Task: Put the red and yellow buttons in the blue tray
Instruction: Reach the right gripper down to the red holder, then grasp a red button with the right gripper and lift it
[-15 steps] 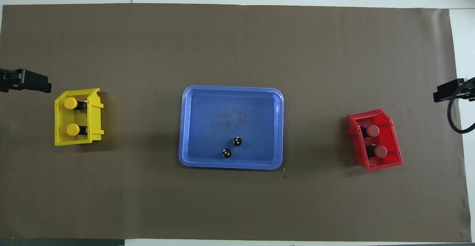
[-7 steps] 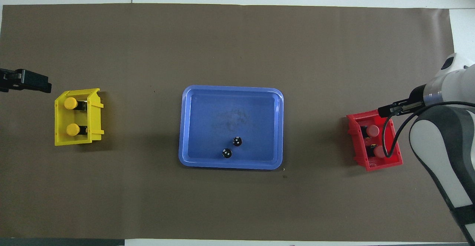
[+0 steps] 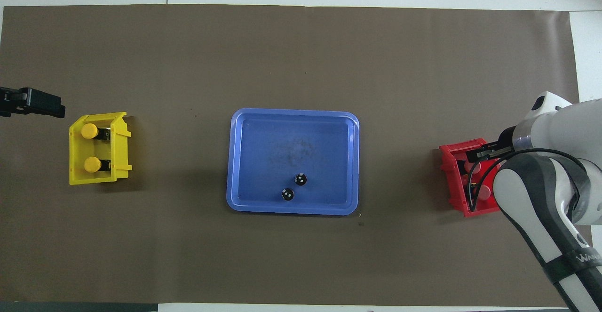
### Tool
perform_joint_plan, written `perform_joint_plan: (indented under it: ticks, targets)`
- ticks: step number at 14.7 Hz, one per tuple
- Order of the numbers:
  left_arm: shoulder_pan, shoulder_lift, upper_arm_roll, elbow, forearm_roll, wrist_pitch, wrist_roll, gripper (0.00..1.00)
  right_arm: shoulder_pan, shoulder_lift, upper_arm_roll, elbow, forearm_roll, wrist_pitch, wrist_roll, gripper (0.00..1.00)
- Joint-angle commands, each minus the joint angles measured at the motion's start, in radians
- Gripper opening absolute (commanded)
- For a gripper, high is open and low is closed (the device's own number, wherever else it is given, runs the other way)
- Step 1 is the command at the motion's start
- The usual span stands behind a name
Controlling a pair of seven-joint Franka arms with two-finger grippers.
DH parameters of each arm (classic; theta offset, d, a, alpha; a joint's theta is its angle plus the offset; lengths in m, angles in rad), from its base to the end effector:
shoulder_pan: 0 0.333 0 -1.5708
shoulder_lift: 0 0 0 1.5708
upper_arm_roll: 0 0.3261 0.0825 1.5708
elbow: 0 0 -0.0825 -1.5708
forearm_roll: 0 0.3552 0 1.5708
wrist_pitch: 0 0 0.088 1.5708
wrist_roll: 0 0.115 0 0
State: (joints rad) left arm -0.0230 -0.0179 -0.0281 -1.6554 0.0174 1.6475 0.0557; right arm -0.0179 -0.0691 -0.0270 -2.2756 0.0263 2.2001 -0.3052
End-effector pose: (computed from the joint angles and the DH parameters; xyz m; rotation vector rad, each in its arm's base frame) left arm 0.5251 -0.0251 0.6051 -3.1191 0.1687 -0.0155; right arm 0.4814 -0.0206 0.4039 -3.0944 -0.3807 0.0036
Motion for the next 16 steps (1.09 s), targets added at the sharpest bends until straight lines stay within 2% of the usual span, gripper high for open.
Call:
perform_joint_plan:
  ticks: [1,8,16]
  targets:
    - [0.0,-0.011,0.005,0.0,-0.011,-0.018,0.009,1.0,-0.001,-0.034,0.001,-0.062,0.021,0.049,-0.031,0.62]
    - [-0.015,-0.027,0.002,-0.001,-0.011,-0.029,0.01,1.0,0.001,-0.023,0.001,-0.108,0.024,0.113,-0.018,0.63]
    - [-0.02,-0.04,-0.001,-0.003,-0.011,-0.048,0.009,1.0,-0.001,-0.032,0.001,-0.137,0.024,0.118,-0.02,0.6]
